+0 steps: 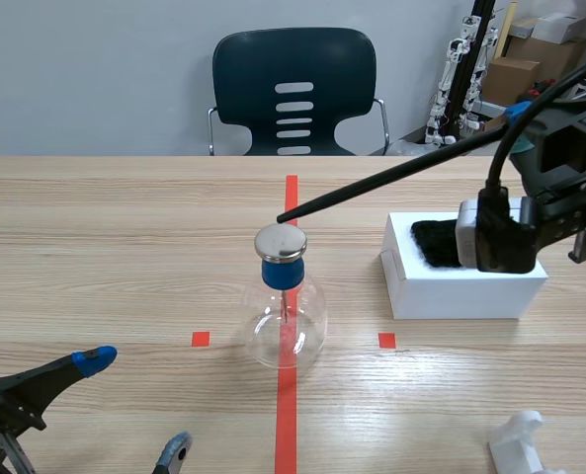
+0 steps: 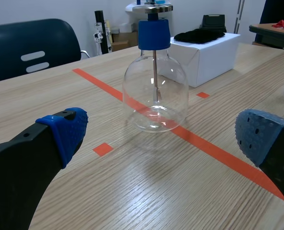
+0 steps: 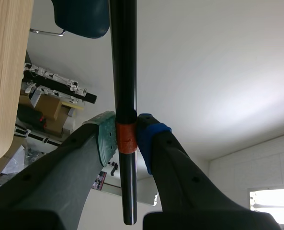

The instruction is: Do the electroscope experiment. move the rod toward and away from the electroscope

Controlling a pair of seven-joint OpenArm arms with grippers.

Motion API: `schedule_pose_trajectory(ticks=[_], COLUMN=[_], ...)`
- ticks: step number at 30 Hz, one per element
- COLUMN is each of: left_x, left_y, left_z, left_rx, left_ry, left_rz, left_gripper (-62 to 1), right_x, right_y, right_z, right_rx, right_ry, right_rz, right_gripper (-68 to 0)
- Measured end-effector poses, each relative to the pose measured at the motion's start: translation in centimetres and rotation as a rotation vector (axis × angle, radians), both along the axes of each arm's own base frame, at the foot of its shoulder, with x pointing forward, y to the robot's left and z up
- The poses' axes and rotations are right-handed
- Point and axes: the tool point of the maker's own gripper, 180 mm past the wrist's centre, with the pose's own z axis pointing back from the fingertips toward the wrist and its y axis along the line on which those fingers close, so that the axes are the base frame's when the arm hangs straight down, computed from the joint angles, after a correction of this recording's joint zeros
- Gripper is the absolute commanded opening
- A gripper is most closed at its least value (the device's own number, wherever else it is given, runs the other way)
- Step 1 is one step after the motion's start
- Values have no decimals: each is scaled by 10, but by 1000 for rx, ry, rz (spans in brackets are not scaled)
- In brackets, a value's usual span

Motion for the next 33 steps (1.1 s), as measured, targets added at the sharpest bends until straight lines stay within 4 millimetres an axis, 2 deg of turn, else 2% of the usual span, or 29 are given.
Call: schedule_pose_trajectory(ticks=[28,33], left_x=[0,0], left_y=[0,0], left_z=[0,0], left_rx=[0,0], left_ry=[0,0], left_rz=[0,0], left_gripper=[14,14], right_x=[0,0], right_y=[0,0], right_z=[-2,1], right_rx=[-31,19], right_ry=[-1,-1], right_rz=[6,-1], right_gripper=[-660,-660])
